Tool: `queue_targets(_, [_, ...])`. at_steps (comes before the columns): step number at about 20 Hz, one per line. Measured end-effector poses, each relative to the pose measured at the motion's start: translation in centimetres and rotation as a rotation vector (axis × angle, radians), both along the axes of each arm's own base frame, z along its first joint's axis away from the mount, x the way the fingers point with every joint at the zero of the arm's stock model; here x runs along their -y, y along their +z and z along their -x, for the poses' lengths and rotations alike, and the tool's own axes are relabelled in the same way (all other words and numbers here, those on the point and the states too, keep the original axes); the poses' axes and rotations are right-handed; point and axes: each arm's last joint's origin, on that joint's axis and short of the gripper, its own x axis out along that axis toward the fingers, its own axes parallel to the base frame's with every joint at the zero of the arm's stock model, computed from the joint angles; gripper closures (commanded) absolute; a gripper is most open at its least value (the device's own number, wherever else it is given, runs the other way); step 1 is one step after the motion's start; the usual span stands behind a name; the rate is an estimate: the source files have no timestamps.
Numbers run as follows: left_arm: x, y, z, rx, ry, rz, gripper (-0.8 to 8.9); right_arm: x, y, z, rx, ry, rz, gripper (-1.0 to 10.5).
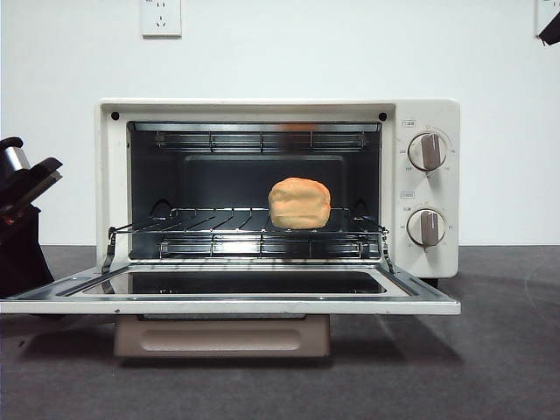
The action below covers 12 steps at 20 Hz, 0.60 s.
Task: The left arm flap open the oven, the right arm pick bread and place it into oven, the left arm flap close the oven
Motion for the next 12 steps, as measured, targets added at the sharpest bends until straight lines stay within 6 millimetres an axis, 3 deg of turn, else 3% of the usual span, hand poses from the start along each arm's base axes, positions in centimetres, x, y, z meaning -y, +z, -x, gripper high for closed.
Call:
queue_targets(7, [-0.1,-0.1,0.2,-0.015,-0.03,0.089,7.99,0.0,0.0,0.0,0.0,0.0,0.0,5.0])
queue_targets(12, [-0.6,0.7,-0.9,0.071,0.008,0.205,7.99,0.0,0.0,0.0,0.0,0.0,0.0,5.0])
